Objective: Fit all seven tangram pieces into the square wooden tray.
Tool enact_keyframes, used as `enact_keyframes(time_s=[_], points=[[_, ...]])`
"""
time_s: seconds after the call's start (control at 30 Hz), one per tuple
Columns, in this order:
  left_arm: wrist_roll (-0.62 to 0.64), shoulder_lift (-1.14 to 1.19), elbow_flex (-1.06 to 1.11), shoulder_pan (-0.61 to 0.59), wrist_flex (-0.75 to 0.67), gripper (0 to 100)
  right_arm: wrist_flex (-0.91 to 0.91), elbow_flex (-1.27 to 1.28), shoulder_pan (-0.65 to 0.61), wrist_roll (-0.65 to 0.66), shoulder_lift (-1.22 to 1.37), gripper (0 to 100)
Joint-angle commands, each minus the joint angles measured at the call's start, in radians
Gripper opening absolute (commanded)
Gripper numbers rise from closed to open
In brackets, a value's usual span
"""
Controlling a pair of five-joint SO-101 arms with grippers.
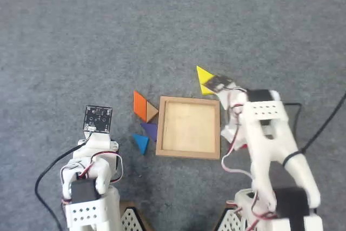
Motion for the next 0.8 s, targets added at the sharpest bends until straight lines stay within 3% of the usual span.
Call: enact_keyframes(time_s=[0.0,0.3,0.47,0.77], points=[[-0.006,-0.012,-0.008,0.000,0.005,2,0.065,-0.138,-0.165,-0.104,-0.068,16.5],[-0.006,-0.012,-0.008,0.000,0.005,2,0.067,-0.532,-0.380,-0.117,0.294,16.6],[-0.006,-0.012,-0.008,0.000,0.005,2,0.056,-0.700,-0.469,-0.051,0.519,16.6],[-0.006,-0.012,-0.008,0.000,0.005,2,0.022,-0.764,-0.479,0.025,0.653,16.6]])
